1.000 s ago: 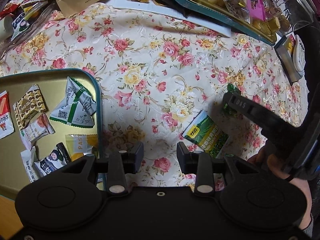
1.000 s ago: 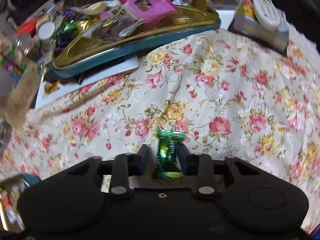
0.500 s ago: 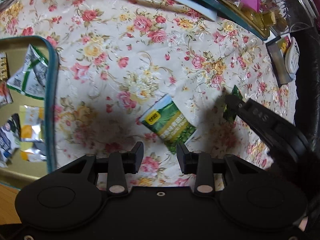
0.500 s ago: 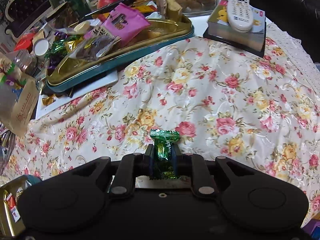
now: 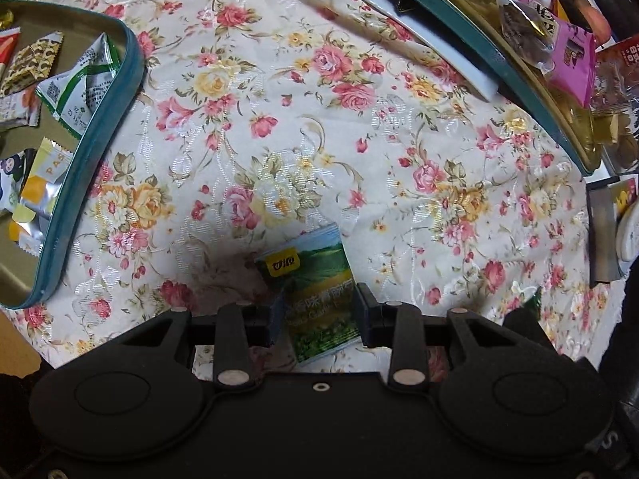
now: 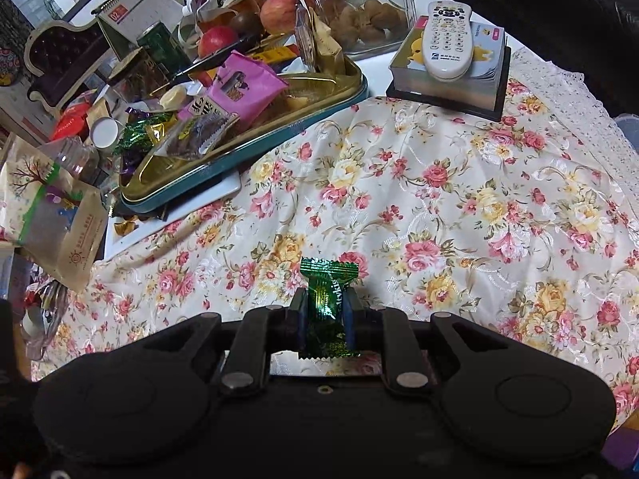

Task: Organize snacks
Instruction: 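Grasp the green pea bag with the left tool while the right tool holds the green candy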

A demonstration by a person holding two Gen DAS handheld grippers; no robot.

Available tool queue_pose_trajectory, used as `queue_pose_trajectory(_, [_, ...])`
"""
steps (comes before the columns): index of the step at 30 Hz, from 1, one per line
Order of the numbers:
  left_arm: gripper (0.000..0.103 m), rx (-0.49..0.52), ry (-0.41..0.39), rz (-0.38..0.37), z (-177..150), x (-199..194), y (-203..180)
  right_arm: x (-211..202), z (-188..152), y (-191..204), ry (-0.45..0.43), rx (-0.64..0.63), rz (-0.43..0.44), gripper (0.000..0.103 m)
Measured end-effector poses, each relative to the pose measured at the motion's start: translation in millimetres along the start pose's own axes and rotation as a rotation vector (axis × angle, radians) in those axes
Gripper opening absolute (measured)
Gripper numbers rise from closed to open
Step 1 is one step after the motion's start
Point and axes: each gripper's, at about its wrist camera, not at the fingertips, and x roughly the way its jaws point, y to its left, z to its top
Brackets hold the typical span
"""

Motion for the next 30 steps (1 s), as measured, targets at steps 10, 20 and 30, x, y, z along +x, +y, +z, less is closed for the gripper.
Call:
queue_pose_trajectory(10, [0.056, 0.126, -0.038, 0.070, -16, 7, -26, -10, 1, -9, -0.010, 0.015, 0.027, 0.020])
queue_pose_trajectory(20, [0.058, 0.065, 0.050, 0.013, -4, 14, -5, -14, 0, -6, -0.012, 0.005, 0.050, 0.020])
queue_pose_trajectory(30, [0.045, 0.236, 0.080, 0.006, -6, 20, -26, -21, 3, -8, -0.016, 0.020, 0.059, 0.020])
